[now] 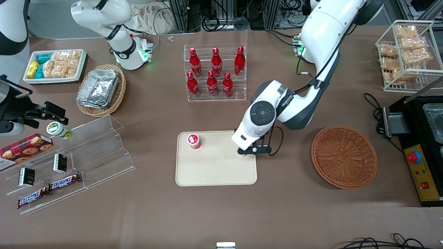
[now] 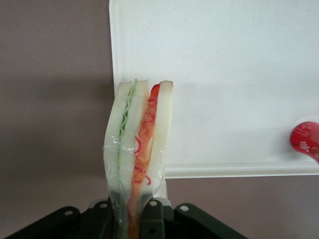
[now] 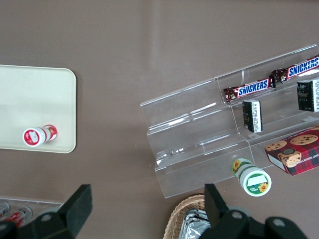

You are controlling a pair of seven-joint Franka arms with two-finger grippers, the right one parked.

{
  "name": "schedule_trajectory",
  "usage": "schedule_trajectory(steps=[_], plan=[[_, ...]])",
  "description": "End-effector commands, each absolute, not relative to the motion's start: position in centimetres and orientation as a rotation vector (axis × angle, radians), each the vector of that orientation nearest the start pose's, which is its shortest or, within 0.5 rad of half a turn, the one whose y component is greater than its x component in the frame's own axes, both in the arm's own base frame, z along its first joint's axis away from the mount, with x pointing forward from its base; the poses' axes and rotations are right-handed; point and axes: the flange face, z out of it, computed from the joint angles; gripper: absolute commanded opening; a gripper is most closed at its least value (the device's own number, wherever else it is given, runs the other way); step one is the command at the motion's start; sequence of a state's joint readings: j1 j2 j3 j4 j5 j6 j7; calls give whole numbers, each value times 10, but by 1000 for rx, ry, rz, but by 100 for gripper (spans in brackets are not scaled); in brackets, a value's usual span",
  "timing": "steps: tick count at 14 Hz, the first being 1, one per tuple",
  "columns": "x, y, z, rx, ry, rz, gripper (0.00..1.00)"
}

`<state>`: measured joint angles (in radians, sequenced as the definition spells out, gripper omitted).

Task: Place sandwich from basket to tray
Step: 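Lower the sandwich onto the tray beside the red cup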

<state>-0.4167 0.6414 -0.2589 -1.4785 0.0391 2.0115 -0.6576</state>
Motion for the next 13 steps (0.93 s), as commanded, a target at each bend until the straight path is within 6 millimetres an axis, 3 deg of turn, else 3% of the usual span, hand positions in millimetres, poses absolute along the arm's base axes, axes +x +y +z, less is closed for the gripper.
schedule_trajectory(steps=[1, 4, 7, 8, 9, 11, 13], plan=[[574, -416, 282, -3144, 73, 178, 0], [576, -424, 249, -3148, 85, 119, 0], [572, -431, 240, -3154, 103, 109, 0], [572, -431, 240, -3154, 118, 109, 32], [572, -431, 238, -3152, 129, 112, 99], [572, -430, 238, -3131, 151, 85, 100], [574, -430, 251, -3112, 90, 48, 100]])
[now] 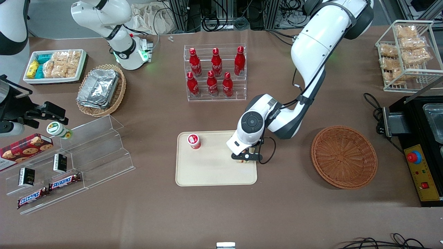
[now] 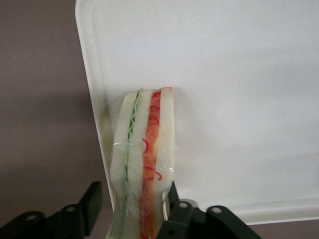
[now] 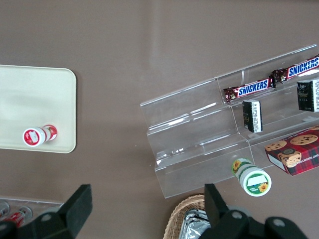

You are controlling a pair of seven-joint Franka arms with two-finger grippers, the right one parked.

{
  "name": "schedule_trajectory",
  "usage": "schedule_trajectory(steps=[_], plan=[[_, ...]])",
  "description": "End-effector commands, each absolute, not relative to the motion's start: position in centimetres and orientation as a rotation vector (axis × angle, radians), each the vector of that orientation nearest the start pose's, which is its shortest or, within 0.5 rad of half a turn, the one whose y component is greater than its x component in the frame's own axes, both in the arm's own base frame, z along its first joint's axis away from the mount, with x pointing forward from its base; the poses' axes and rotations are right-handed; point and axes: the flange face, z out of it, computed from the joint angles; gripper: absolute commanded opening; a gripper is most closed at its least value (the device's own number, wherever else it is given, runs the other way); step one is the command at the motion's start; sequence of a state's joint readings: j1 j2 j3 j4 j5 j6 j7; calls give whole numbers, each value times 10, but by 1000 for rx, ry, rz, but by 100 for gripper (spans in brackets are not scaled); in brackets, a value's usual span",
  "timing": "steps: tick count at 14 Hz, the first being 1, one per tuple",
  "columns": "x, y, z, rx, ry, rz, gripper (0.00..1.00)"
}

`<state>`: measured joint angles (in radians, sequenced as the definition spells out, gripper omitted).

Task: Place sandwich from basket to tray
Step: 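Open the left gripper, release the sandwich and raise the arm away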

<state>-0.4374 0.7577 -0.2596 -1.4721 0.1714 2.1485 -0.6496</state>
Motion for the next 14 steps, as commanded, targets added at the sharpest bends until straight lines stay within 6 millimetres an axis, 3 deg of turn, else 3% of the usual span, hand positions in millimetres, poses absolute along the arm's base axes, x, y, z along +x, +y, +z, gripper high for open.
schedule_trajectory(steps=[1, 6, 8, 11, 12, 14], plan=[[573, -427, 276, -3105, 29, 32, 100], [582, -384, 413, -3091, -75, -106, 100], [590, -341, 456, -3085, -57, -98, 100], [585, -271, 516, -3123, 117, 59, 100], [591, -227, 531, -3127, 138, 108, 100], [584, -158, 571, -3191, 157, 165, 100]])
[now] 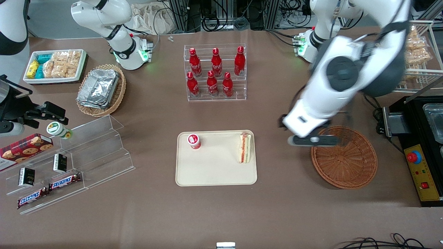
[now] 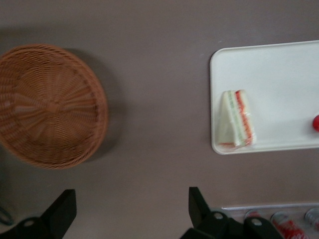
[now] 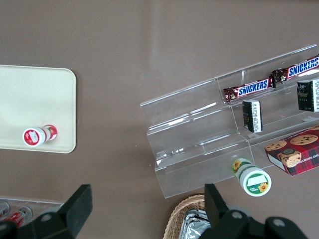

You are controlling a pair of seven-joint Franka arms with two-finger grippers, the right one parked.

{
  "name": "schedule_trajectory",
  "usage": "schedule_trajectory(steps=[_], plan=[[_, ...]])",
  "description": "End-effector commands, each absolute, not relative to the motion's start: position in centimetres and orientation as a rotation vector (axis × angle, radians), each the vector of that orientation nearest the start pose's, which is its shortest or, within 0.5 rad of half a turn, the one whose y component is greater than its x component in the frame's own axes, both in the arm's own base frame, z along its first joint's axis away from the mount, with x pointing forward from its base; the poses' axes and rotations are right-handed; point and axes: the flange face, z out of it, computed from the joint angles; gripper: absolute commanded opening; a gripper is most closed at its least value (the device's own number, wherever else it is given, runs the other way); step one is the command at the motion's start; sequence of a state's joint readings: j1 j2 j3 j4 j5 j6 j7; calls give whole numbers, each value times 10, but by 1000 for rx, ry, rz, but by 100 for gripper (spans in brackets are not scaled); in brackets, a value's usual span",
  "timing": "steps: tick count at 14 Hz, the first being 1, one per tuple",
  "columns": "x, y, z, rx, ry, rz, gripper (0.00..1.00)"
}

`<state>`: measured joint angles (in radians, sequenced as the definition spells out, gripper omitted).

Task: Place sandwich from basket to tray
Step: 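Open the left gripper, release the sandwich and raise the arm away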

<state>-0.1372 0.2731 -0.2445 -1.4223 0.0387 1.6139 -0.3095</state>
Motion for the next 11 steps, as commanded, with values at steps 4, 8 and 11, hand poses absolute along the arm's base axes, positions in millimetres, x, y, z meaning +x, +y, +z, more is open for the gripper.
schedule_trajectory(steps=[4, 8, 11], plan=[[551, -77, 627, -3168, 186, 175, 100], [528, -59, 641, -3150, 136, 142, 100], [541, -60, 647, -3149, 136, 110, 100]])
